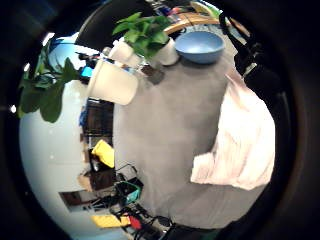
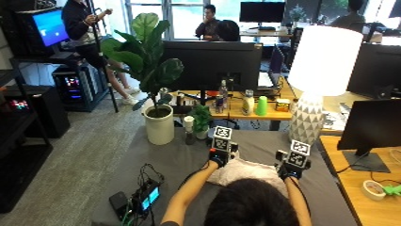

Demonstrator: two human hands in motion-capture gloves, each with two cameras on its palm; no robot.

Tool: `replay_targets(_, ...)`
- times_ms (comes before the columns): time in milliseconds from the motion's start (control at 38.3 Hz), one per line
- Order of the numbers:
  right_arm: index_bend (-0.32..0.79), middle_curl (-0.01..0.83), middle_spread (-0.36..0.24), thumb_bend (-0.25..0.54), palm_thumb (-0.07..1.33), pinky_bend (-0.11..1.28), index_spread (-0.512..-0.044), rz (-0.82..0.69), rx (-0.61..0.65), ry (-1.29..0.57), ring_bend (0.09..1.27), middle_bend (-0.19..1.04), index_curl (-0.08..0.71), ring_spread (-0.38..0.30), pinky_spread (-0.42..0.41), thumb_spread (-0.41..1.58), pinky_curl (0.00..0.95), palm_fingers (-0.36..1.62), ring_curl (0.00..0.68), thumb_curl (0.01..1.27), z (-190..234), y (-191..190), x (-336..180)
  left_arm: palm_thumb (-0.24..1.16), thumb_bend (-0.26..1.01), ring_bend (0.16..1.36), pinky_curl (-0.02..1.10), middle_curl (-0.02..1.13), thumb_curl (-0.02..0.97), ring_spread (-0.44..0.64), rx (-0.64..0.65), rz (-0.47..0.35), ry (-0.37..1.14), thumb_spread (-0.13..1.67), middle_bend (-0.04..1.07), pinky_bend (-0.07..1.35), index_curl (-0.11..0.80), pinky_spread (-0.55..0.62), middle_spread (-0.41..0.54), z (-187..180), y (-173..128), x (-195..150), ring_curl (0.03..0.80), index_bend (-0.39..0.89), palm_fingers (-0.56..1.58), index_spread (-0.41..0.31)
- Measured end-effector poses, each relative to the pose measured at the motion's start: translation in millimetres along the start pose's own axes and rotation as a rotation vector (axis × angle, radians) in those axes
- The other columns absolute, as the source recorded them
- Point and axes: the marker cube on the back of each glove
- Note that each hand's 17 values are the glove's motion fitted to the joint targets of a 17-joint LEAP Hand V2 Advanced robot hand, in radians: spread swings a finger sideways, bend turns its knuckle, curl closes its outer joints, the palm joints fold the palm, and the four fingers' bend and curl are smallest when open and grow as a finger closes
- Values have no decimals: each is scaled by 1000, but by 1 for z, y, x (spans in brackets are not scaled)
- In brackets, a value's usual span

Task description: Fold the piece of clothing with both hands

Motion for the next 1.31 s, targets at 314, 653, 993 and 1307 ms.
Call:
replay_targets(314, 34, 461, -33, -84, 569, 578, -225, 239, -291, 187, 448, 161, 300, -76, -9, 1041, 446, 584, 457, 536, 30, 96, 31, 101, -28, 594, 404, 310, 275, -76, -399, 67, 45, 1147, 127, 537, 336, -93, -50, 110, 56, 26, 404, 218, 349, -125)
replay_targets(653, 56, 445, -18, 66, 735, 695, -184, 317, -210, 77, 557, 250, 189, -105, -102, 1157, 418, 862, 420, 508, 36, 106, -2, 66, -4, 505, 336, 278, 227, 90, -491, 48, 86, 1263, 147, 434, 374, 174, 18, 112, 49, 15, 340, 203, 217, -104)
replay_targets(993, 163, 500, -120, 116, 1048, 713, -189, 321, -230, -187, 604, 324, 263, -202, -272, 932, 443, 1273, 467, 581, 64, 27, 17, 169, 16, 546, 342, 287, 225, 60, -365, -9, 92, 1320, 157, 436, 372, 108, 8, 42, 29, -12, 343, 161, 352, -103)
replay_targets(1307, 157, 516, -149, 11, 1085, 720, -197, 220, -300, -334, 614, 330, 319, -219, -310, 679, 447, 1267, 478, 623, -30, 25, -53, 209, 4, 548, 350, 284, 216, 53, -187, -19, 104, 1341, 151, 441, 366, 83, 5, -14, 30, -44, 341, 156, 365, -102)
